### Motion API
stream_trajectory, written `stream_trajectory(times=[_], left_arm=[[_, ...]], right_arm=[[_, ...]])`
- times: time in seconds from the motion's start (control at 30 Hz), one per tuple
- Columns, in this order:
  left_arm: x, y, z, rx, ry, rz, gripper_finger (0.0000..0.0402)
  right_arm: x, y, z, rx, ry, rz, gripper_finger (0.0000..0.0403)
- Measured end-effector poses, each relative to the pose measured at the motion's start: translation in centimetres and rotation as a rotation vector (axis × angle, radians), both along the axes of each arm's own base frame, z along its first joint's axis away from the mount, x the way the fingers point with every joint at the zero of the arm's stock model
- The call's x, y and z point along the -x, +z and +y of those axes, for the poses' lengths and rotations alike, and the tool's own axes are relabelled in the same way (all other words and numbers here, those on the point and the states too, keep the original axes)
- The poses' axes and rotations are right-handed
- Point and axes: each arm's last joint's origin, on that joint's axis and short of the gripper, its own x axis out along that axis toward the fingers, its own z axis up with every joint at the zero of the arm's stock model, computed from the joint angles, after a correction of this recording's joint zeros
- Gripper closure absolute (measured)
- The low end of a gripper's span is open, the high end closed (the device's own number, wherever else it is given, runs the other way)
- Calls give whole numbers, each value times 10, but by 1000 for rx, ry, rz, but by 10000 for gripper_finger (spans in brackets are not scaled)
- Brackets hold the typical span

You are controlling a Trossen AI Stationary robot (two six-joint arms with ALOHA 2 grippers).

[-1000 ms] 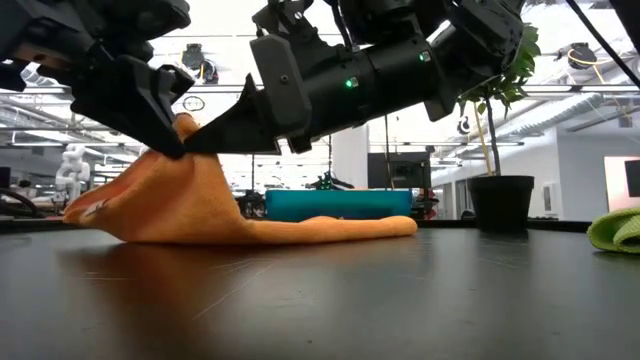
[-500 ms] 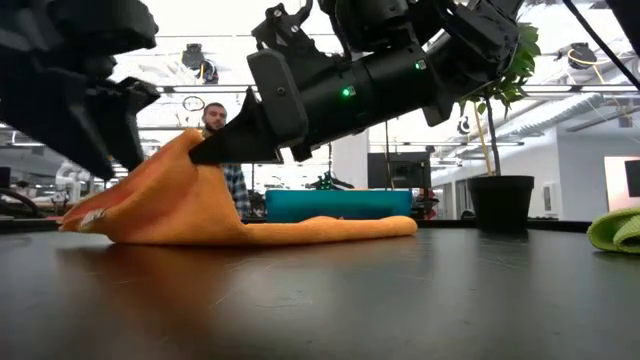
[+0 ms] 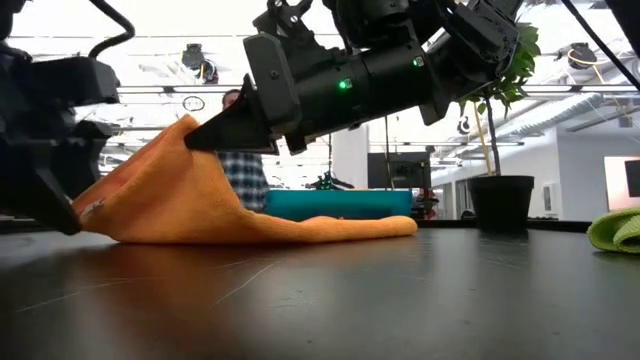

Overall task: Fold microfiber towels
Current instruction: Fold the orange microfiber towel

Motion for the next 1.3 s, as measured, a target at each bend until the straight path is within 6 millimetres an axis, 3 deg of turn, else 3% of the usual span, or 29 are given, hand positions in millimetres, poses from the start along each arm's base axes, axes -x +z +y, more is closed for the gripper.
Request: stream_trajectory(times=[0.17, 0.27, 0.53, 0.93, 1.3], left_arm=[[-2, -4, 4, -20, -13, -34, 172], [-2, -4, 5, -56, -32, -36, 201], [-2, -5, 4, -60, -76, -14, 384], [-6, -2, 0, 11, -92, -54, 397], [-19, 23, -26, 149, -178, -119, 397]], right_arm=[[0, 0, 0, 0, 0, 1, 402], [0, 0, 0, 0, 0, 1, 403], [0, 0, 0, 1, 0, 6, 403], [1, 0, 4, -16, 9, 6, 403], [10, 0, 36, -39, 82, 10, 403]])
